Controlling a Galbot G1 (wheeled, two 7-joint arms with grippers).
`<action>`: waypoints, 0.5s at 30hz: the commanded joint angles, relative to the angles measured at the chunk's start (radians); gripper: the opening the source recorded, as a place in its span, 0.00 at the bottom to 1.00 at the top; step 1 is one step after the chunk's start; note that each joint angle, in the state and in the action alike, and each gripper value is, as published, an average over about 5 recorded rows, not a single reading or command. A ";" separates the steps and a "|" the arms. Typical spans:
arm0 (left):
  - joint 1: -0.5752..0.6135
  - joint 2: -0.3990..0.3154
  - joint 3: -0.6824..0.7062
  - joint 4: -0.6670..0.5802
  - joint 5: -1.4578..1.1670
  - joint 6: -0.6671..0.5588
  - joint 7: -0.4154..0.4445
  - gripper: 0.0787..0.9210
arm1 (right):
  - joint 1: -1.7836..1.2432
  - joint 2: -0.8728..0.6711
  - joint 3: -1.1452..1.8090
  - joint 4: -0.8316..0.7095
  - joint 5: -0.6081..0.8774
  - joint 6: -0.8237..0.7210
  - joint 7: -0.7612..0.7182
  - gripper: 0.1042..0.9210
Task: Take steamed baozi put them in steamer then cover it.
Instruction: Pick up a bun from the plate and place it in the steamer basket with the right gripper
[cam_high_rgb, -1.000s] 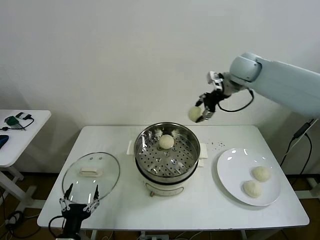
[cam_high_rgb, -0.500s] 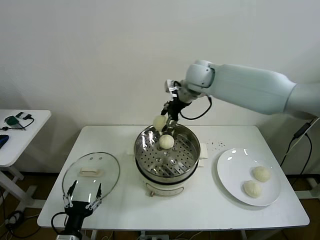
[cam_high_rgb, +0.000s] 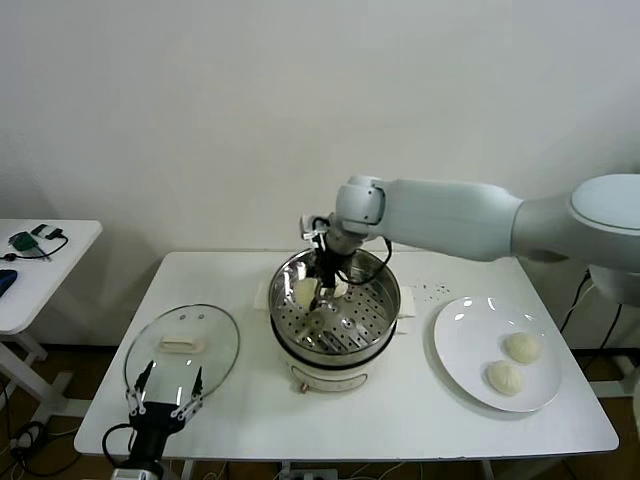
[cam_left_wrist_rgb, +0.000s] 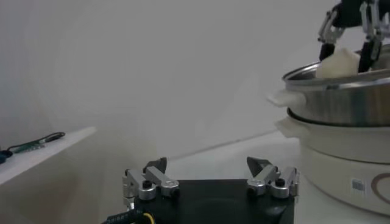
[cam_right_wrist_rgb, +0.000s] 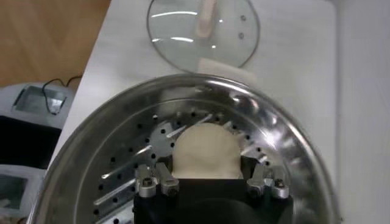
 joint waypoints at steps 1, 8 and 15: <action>-0.004 0.004 -0.002 0.005 -0.002 0.000 0.000 0.88 | -0.042 0.026 -0.016 -0.001 -0.009 -0.006 0.013 0.74; -0.003 0.002 0.000 0.007 -0.001 -0.001 -0.001 0.88 | -0.028 0.011 0.000 -0.002 -0.008 -0.007 0.017 0.86; 0.004 0.003 -0.002 0.000 -0.001 -0.001 -0.003 0.88 | 0.080 -0.086 0.008 0.059 -0.046 0.012 -0.054 0.88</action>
